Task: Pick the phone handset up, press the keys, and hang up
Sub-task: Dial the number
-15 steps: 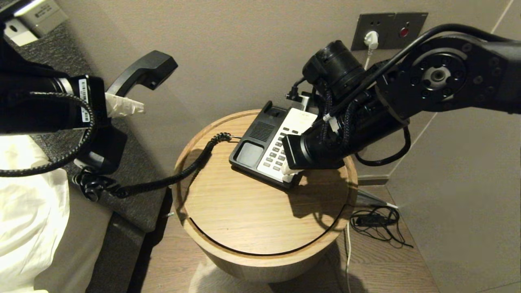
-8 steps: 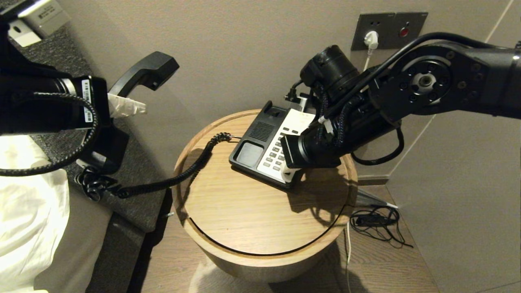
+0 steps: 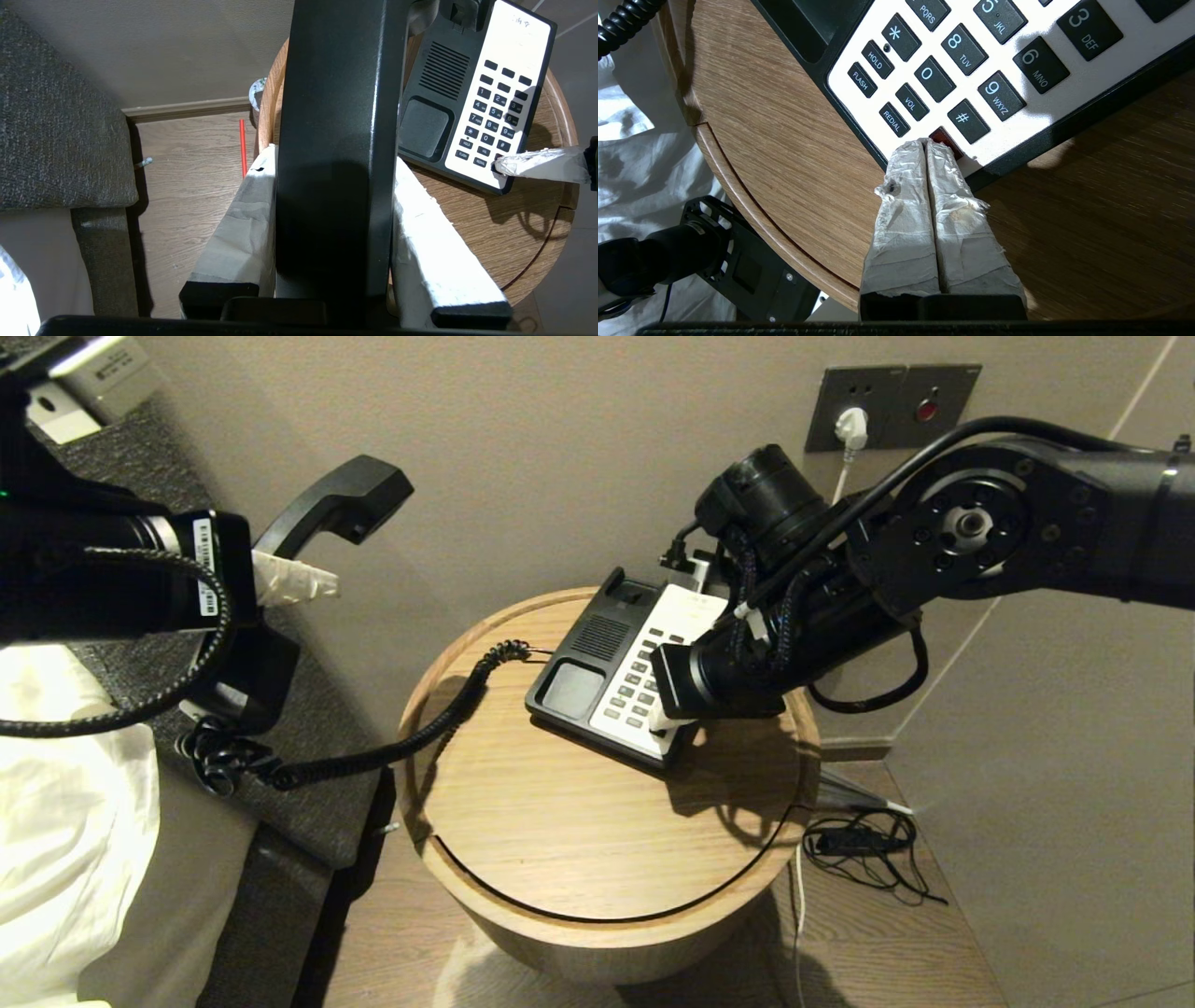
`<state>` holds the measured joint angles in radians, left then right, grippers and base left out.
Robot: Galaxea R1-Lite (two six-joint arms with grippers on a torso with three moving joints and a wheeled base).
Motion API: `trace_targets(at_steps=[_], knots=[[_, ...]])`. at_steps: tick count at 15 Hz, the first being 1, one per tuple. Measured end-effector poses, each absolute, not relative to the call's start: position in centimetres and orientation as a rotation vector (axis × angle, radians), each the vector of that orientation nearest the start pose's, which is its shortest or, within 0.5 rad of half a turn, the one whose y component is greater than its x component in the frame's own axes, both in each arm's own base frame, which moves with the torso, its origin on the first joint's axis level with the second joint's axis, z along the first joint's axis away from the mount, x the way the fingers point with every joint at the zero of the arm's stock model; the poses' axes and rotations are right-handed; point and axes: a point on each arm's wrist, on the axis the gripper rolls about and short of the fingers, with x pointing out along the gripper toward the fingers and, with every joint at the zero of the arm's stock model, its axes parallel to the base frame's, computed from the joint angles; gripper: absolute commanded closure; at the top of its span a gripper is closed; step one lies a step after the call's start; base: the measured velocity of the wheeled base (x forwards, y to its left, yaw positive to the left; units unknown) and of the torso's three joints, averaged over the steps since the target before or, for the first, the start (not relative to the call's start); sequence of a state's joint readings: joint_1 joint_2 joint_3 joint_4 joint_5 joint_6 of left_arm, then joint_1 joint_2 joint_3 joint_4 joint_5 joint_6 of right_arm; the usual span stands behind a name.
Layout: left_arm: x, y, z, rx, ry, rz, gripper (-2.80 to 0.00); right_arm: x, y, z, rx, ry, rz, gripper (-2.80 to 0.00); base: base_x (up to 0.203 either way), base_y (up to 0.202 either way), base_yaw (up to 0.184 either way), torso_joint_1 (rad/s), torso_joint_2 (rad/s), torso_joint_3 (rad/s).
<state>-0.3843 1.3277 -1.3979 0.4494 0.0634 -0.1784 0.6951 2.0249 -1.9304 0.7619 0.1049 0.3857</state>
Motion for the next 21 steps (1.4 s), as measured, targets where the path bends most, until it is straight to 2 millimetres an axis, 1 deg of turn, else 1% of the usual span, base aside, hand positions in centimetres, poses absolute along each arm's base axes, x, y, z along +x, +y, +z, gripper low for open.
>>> trace_targets(at_steps=[4, 11, 14, 17, 21], knots=[[17.9, -7.1, 34.0, -0.091, 0.400, -0.283, 0.00, 29.1, 24.6, 25.0, 0.086, 0.969, 0.573, 0.00, 0.000, 0.000, 0.000, 0.000, 0.00, 0.000], [17.9, -7.1, 33.9, -0.090, 0.404, -0.281, 0.00, 29.4, 24.8, 24.2, 0.055, 0.976, 0.559, 0.00, 0.000, 0.000, 0.000, 0.000, 0.00, 0.000], [17.9, -7.1, 33.9, -0.090, 0.405, -0.282, 0.00, 29.4, 24.7, 24.3, 0.058, 0.975, 0.556, 0.00, 0.000, 0.000, 0.000, 0.000, 0.00, 0.000], [17.8, -7.1, 33.9, -0.089, 0.407, -0.283, 0.00, 28.7, 24.1, 25.6, 0.070, 0.956, 0.558, 0.00, 0.000, 0.000, 0.000, 0.000, 0.00, 0.000], [17.8, -7.0, 33.7, -0.087, 0.412, -0.282, 0.00, 26.5, 22.5, 28.8, 0.099, 0.893, 0.580, 0.00, 0.000, 0.000, 0.000, 0.000, 0.00, 0.000]])
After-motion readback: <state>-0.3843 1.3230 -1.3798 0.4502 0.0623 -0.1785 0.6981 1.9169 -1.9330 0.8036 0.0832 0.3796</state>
